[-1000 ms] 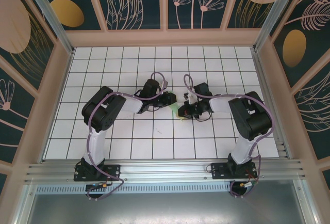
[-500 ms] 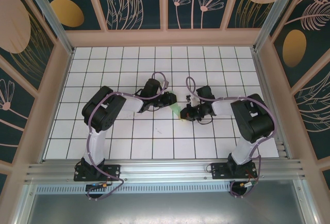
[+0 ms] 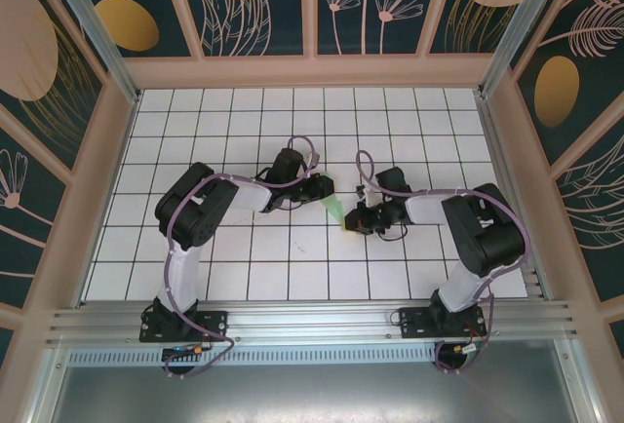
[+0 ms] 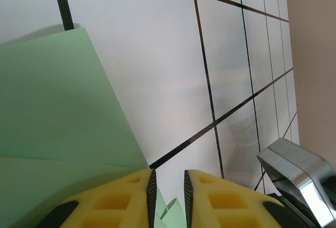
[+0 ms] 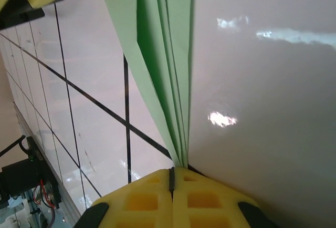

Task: Fold a paper plane with a square sheet of paper (pick it up from the middle)
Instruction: Fold the wing for the fifth time at the center of the table.

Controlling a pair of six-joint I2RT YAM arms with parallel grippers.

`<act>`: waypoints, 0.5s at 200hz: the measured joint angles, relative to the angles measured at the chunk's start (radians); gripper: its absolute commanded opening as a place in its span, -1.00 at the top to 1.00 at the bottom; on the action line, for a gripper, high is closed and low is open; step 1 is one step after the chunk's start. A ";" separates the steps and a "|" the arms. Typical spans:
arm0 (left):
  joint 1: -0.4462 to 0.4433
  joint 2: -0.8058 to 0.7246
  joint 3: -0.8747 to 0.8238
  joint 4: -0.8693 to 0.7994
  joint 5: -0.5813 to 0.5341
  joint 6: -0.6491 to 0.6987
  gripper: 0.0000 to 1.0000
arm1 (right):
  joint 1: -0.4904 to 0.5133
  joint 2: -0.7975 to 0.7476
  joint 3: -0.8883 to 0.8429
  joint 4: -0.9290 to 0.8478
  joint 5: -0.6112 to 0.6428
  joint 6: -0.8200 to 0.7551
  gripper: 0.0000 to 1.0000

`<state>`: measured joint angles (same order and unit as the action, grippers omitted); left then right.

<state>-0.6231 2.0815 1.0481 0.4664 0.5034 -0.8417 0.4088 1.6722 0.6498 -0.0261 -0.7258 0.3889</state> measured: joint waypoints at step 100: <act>0.000 0.000 0.006 -0.011 0.007 0.011 0.47 | -0.046 -0.098 0.074 -0.075 -0.031 -0.008 0.95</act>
<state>-0.6231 2.0815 1.0542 0.4557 0.5102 -0.8310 0.3626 1.5738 0.7242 -0.1009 -0.7567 0.3805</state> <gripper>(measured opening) 0.262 0.064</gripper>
